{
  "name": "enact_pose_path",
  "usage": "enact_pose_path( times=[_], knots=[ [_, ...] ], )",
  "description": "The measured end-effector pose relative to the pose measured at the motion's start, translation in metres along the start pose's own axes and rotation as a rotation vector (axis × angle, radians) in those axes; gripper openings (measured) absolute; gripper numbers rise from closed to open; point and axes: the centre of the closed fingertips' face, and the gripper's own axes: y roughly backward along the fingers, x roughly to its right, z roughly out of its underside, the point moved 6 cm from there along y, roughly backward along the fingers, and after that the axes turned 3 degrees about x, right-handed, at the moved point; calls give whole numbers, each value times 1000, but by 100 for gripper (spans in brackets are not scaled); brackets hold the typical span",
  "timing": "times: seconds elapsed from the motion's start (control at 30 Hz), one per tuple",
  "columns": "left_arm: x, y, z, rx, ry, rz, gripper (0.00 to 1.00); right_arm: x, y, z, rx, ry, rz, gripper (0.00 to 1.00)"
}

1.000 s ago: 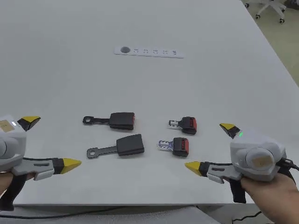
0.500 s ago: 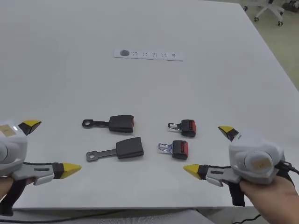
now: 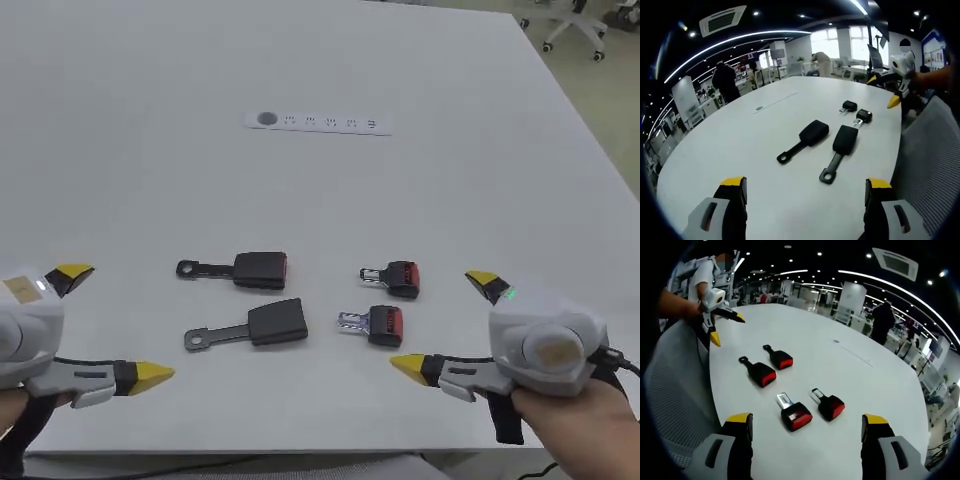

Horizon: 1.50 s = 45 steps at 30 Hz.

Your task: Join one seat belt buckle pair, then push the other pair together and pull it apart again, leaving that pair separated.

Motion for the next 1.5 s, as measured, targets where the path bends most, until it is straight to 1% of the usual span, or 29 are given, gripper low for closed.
enact_pose_path(
  times=[0.1,0.27,0.37,0.5,0.67,0.73,0.87,0.93,0.97,1.03,1.13,1.2,1.23,1.33,1.43,1.5],
  knots=[
    [2,0,-3,2,0,1,100,0,-1,1,-4,5,1,91],
    [4,0,-3,4,11,8,100,1,1,1,-10,15,4,90],
    [4,-1,-3,2,6,7,100,3,2,1,-8,14,9,90],
    [3,-2,-2,2,13,10,100,3,2,1,-9,7,13,90],
    [4,-2,-1,-11,2,17,100,3,2,1,-14,11,10,89],
    [4,-2,2,-30,-13,17,100,4,2,-1,-8,4,11,88],
    [5,-3,3,-41,-21,25,100,8,3,-2,-3,-17,14,87],
    [5,-4,2,-44,-24,27,100,9,5,-1,-21,-10,14,85],
    [8,-5,-1,-47,-25,28,100,9,6,0,-38,-2,14,82],
    [9,-5,-2,-48,-20,32,100,12,8,0,-35,1,21,78],
    [13,-7,-5,-43,-12,45,100,12,8,1,-33,-25,12,80],
    [14,-10,-4,-53,-18,53,100,12,7,1,-30,-27,11,80],
    [14,-11,-4,-60,-20,57,100,11,7,1,-30,-34,3,80],
    [16,-15,-5,-93,-44,73,97,11,5,1,-31,-42,-4,80],
    [17,-19,-8,-106,-53,86,94,10,1,1,-31,-61,-22,80],
    [18,-22,-9,-114,-63,99,93,9,-2,1,-42,-50,-37,79]
  ],
)
